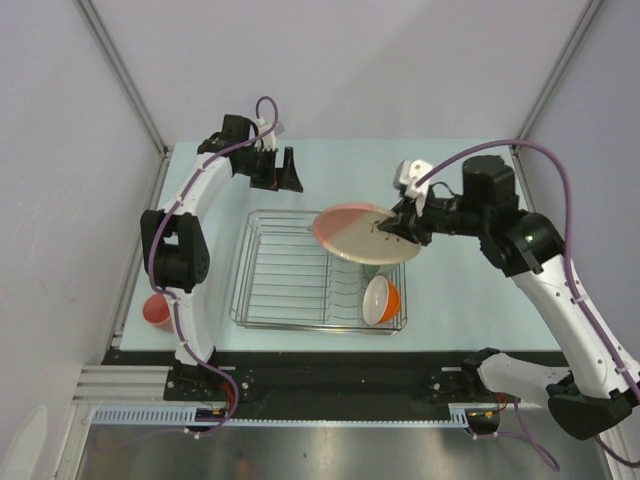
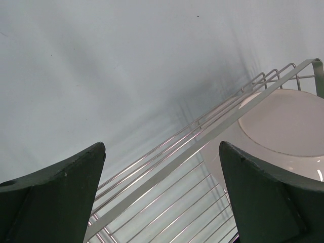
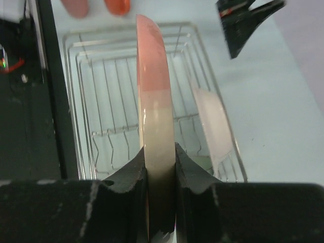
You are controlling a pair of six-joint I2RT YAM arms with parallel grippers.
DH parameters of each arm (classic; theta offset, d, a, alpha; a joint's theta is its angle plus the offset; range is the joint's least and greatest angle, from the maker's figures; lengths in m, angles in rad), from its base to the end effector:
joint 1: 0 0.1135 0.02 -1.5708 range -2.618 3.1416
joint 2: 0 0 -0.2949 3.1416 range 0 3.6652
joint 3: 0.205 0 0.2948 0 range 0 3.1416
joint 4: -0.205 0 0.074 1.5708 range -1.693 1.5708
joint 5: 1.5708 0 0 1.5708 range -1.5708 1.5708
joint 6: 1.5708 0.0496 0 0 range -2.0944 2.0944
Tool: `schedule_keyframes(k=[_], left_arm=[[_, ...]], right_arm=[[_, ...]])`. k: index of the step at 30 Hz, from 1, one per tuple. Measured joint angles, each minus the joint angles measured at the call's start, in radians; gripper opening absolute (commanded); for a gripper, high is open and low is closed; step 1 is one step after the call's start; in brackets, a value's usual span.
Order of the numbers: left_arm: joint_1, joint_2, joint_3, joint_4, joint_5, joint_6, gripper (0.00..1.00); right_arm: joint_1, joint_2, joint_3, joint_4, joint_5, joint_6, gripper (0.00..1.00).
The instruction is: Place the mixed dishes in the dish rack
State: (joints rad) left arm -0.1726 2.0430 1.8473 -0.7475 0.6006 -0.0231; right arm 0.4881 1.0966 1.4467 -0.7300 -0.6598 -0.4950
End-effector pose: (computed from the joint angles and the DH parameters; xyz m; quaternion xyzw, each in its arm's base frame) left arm 0.5039 -0.1163 0.2858 0.1589 0.8992 -0.3088 0.2660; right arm 0.1986 0.1399 0.4893 -0.5299 0.6048 0.2664 0.5316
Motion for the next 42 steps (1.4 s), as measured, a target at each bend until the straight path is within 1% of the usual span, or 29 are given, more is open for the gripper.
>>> schedule_keyframes(k=[5, 7, 10, 14, 20, 24, 33, 42], left_arm=[[0.0, -0.004, -0.002, 0.0, -0.013, 0.004, 1.0], [0.0, -0.005, -0.005, 0.0, -0.017, 0.005, 1.0], [0.0, -0.009, -0.01, 0.0, -0.021, 0.006, 1.0], [0.0, -0.009, -0.016, 0.0, -0.023, 0.006, 1.0], [0.0, -0.009, -0.017, 0.001, -0.022, 0.006, 1.0], [0.0, -0.009, -0.017, 0.001, -0.022, 0.006, 1.0], [0.0, -0.009, -0.02, 0.001, -0.022, 0.006, 1.0], [0.0, -0.009, -0.026, 0.002, -0.021, 0.006, 1.0]], right_arm=[[0.232, 0.071, -0.008, -0.13, 0.201, -0.084, 0.0], [0.294, 0.099, -0.01, -0.158, 0.264, -0.1, 0.0], [0.37, 0.14, -0.013, -0.191, 0.364, -0.123, 0.0], [0.431, 0.172, -0.014, -0.175, 0.457, -0.145, 0.0], [0.491, 0.198, -0.014, -0.159, 0.56, -0.176, 0.0], [0.51, 0.203, -0.014, -0.155, 0.592, -0.19, 0.0], [0.512, 0.209, -0.016, -0.146, 0.62, -0.206, 0.0], [0.512, 0.254, -0.016, -0.125, 0.622, -0.224, 0.0]])
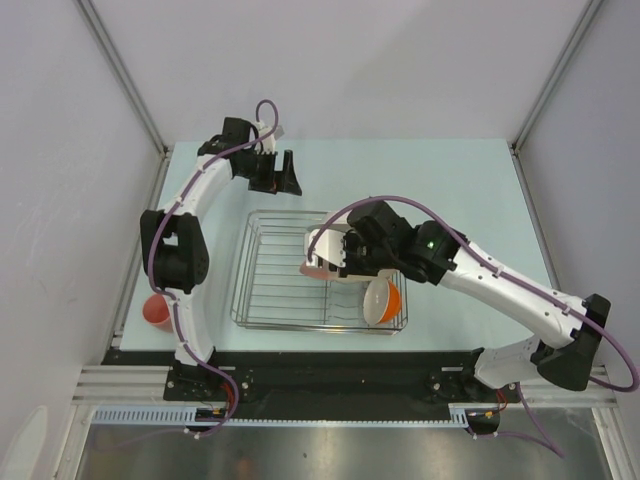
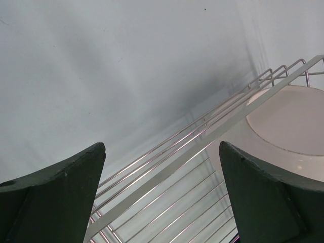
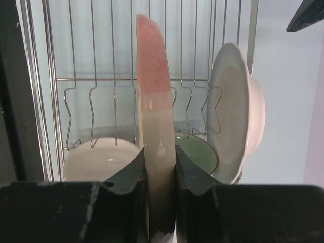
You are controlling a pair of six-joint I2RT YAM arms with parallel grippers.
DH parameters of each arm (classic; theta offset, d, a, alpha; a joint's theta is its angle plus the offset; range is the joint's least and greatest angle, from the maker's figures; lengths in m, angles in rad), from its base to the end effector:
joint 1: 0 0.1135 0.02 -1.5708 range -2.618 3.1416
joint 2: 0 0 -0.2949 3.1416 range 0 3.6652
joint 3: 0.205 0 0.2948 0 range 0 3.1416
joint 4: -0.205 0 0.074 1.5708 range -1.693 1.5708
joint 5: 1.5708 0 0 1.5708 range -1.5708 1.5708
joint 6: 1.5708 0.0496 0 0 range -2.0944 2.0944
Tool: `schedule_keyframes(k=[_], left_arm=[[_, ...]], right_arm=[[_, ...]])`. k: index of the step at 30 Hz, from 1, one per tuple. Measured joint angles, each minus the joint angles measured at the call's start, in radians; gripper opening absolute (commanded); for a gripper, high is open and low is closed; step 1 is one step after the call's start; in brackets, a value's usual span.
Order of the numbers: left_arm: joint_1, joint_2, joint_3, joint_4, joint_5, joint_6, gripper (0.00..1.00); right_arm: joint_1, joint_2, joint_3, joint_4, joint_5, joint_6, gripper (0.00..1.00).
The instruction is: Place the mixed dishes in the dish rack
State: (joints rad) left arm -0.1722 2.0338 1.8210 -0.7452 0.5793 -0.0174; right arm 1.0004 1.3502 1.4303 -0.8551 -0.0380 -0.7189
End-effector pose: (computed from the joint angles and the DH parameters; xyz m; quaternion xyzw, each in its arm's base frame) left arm 0.5007 -0.1146 0.2806 0.1565 0.9043 -0.2985 0.2620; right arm 0.1748 0.2760 0.3977 -0.7031 0.5960 0.0717 0.3811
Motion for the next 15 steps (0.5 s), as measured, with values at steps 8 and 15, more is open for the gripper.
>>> schedule_keyframes(k=[8, 15], left_arm=[[0.0, 0.0, -0.009, -0.001, 0.0, 0.0, 1.0], [0.0, 0.0, -0.009, -0.002, 0.0, 0.0, 1.0]], right_arm=[[-0.002, 0.028, 0.0, 0.009, -0.006, -0.001, 0.0], [-0.033, 0.037, -0.009, 0.023, -0.046, -0.001, 0.0]])
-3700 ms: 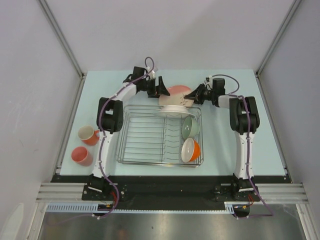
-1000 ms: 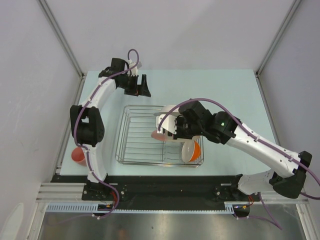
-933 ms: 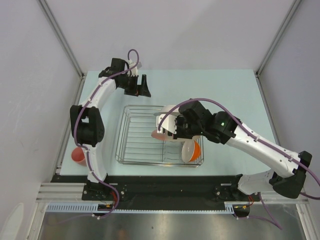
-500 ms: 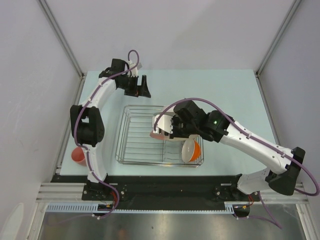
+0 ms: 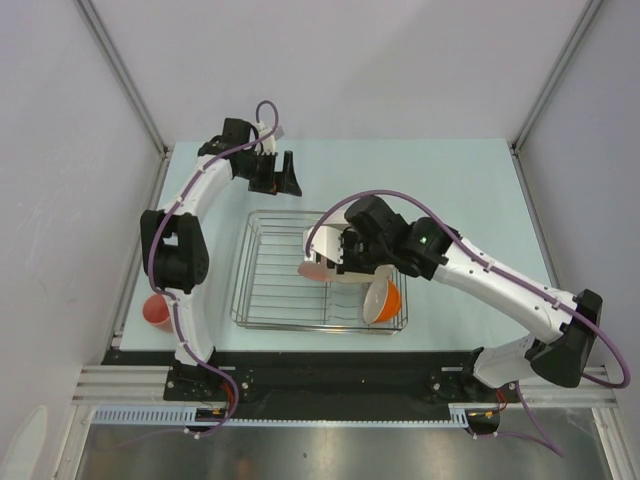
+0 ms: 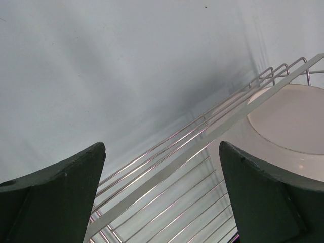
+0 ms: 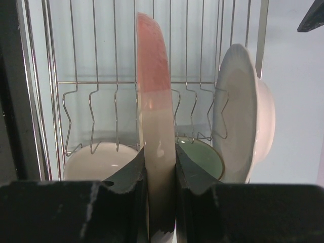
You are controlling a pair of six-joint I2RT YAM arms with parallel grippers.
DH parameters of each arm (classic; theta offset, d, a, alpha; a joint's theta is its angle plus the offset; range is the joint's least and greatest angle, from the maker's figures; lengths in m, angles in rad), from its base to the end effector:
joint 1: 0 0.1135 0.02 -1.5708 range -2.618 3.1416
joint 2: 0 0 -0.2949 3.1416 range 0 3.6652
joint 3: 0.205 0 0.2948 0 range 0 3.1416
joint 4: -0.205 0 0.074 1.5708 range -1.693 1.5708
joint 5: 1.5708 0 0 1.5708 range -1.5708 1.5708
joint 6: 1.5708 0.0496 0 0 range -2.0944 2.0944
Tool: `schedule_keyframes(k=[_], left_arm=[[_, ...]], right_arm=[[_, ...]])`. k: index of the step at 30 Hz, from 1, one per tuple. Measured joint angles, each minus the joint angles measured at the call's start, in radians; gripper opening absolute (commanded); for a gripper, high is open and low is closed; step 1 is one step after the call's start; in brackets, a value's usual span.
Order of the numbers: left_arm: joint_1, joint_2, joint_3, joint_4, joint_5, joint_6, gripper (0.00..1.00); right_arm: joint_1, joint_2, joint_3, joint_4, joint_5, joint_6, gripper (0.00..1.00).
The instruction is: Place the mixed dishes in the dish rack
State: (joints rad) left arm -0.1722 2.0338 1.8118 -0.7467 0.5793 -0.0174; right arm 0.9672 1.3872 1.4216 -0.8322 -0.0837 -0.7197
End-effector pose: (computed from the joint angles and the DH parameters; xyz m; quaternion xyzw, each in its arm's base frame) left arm 0.4997 -0.1145 0.2771 0.1552 0.9060 -0.2985 0.2571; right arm 0.1889 0.2812 0.3850 -0.7017 0.6035 0.0849 0.3690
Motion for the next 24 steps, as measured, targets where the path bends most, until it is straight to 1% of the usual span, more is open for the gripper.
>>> schedule_keyframes(k=[6, 13, 14, 15, 16, 18, 19, 21, 24], left_arm=[[0.0, -0.006, 0.0, 0.0, 0.001, 0.011, 1.0], [0.002, -0.02, 0.0, 0.0, 0.0, 0.024, 1.0], [0.002, -0.022, 0.0, 0.0, 0.0, 0.026, 0.99], [0.003, -0.022, 0.0, 0.0, 0.0, 0.027, 1.0], [0.003, -0.022, 0.0, 0.0, 0.0, 0.027, 1.0], [0.003, -0.022, 0.0, 0.0, 0.0, 0.027, 1.0], [0.003, -0.022, 0.0, 0.0, 0.0, 0.027, 1.0], [0.003, -0.022, 0.0, 0.0, 0.0, 0.027, 1.0], [0.003, -0.022, 0.0, 0.0, 0.0, 0.027, 1.0]], right_arm=[[-0.04, 0.03, -0.033, 0.044, -0.053, 0.002, 0.0], [-0.05, 0.069, -0.061, 0.077, -0.067, 0.005, 0.0], [-0.051, 0.071, -0.062, 0.077, -0.067, 0.005, 0.03], [-0.052, 0.073, -0.064, 0.075, -0.068, 0.006, 0.09], [-0.053, 0.074, -0.065, 0.073, -0.07, 0.005, 0.18], [-0.053, 0.075, -0.066, 0.072, -0.071, 0.005, 0.26], [-0.053, 0.075, -0.066, 0.071, -0.071, 0.005, 0.34], [-0.052, 0.075, -0.066, 0.05, -0.07, 0.013, 0.36], [-0.048, 0.074, -0.071, 0.027, -0.064, 0.025, 0.49]])
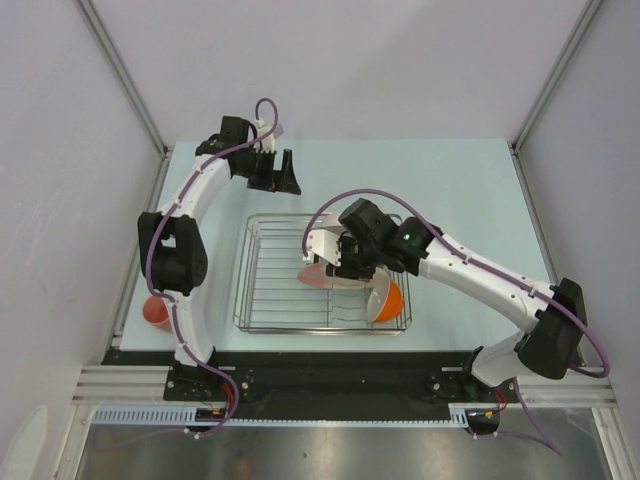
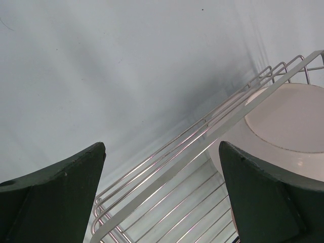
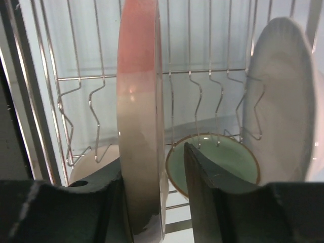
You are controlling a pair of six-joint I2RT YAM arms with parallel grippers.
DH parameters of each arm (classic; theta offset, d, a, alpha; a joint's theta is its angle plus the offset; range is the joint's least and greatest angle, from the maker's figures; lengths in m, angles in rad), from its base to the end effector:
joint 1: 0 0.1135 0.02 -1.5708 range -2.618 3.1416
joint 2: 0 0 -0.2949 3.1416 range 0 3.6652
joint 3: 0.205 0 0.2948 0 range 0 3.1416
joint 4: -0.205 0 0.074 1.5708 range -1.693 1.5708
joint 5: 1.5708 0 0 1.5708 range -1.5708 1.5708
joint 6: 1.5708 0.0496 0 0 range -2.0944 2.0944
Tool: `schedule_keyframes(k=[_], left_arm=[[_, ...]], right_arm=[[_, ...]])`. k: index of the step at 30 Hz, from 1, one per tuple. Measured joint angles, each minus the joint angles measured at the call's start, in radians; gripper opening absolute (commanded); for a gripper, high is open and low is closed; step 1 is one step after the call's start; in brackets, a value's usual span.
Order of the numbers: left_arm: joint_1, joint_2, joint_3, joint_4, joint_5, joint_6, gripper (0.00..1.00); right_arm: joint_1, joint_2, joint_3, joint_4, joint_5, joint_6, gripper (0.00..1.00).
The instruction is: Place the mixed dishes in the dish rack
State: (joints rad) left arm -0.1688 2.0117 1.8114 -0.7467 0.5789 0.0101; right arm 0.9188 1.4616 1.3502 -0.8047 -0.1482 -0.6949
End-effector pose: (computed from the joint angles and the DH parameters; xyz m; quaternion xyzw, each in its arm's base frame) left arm 0.4963 -0.1121 0.2878 0.1687 0.9007 -0.2941 0.2716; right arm 0.2104 0.2877 0.3366 -0.6984 0.6361 0.1055 0.3108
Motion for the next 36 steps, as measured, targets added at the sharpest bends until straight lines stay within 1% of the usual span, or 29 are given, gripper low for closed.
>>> schedule_keyframes(k=[2, 13, 18, 21, 24, 27, 30, 31, 32, 36], left_arm=[[0.001, 0.0, 0.0, 0.0, 0.0, 0.001, 1.0], [0.005, -0.018, 0.0, -0.028, -0.009, 0.026, 1.0], [0.006, -0.045, 0.008, -0.087, -0.037, 0.054, 1.0], [0.013, -0.089, -0.001, -0.129, -0.077, 0.079, 1.0], [0.034, -0.193, -0.048, -0.163, -0.129, 0.107, 1.0], [0.074, -0.349, -0.113, -0.2, -0.196, 0.146, 1.0], [0.109, -0.526, -0.208, -0.217, -0.269, 0.193, 1.0], [0.115, -0.574, -0.239, -0.225, -0.291, 0.207, 0.99], [0.122, -0.656, -0.298, -0.23, -0.325, 0.235, 1.0], [0.141, -0.873, -0.449, -0.294, -0.384, 0.308, 0.98]], right_arm=[[0.003, -0.004, -0.01, -0.005, 0.005, 0.008, 1.0], [0.02, -0.11, -0.061, 0.011, 0.065, 0.031, 1.0], [0.021, -0.209, -0.063, 0.053, 0.078, 0.045, 1.0], [0.014, -0.28, -0.065, 0.108, 0.078, 0.08, 1.0], [-0.028, -0.341, -0.065, 0.208, 0.077, 0.174, 1.0], [-0.085, -0.349, -0.064, 0.308, 0.152, 0.333, 1.0], [-0.12, -0.313, -0.064, 0.353, 0.271, 0.46, 1.0], [-0.124, -0.298, -0.065, 0.359, 0.3, 0.484, 1.0], [-0.124, -0.279, -0.066, 0.368, 0.337, 0.514, 1.0], [-0.13, -0.22, -0.071, 0.381, 0.424, 0.595, 1.0]])
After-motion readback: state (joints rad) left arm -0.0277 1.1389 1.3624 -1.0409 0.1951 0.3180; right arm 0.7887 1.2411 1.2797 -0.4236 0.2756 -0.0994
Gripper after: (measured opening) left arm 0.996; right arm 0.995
